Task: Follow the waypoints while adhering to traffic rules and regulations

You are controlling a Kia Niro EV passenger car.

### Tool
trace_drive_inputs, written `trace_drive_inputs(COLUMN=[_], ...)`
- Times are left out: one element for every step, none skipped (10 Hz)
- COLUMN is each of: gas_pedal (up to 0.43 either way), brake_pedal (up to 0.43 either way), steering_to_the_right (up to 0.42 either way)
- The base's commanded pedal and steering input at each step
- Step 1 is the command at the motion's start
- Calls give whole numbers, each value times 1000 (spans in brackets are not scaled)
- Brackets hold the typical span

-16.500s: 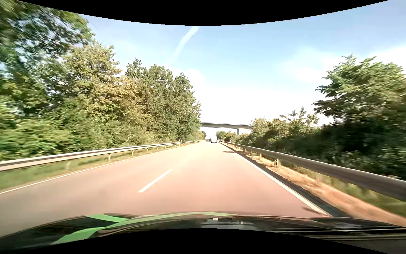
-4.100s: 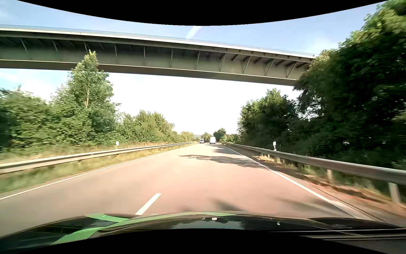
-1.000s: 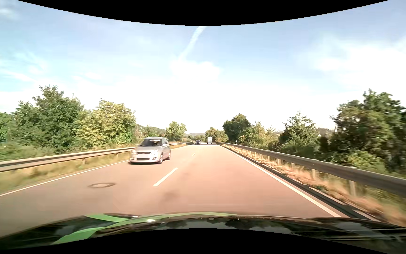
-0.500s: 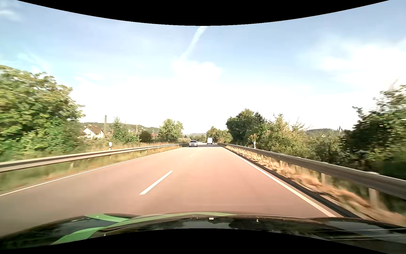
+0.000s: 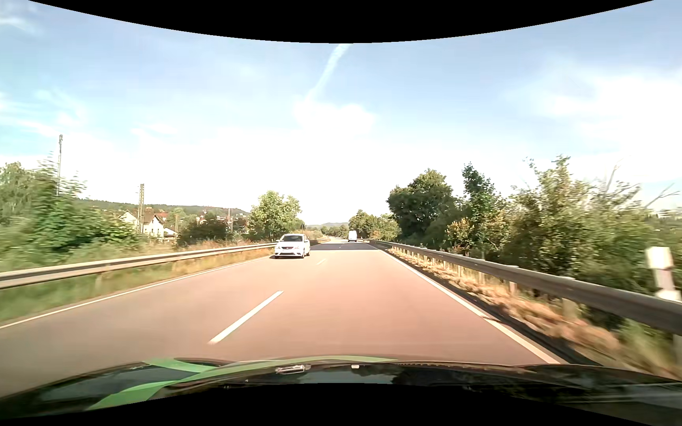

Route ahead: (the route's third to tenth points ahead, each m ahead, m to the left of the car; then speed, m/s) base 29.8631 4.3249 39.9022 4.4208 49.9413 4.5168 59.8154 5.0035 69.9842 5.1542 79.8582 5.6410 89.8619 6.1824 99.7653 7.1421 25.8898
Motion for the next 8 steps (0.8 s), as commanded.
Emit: trace_drive_inputs(gas_pedal=[228,228,248,260,260,280,287,287], brake_pedal=[0,0,0,0,0,0,0,0], steering_to_the_right=[-6,-6,-6,-6,-6,-6,-6,-6])
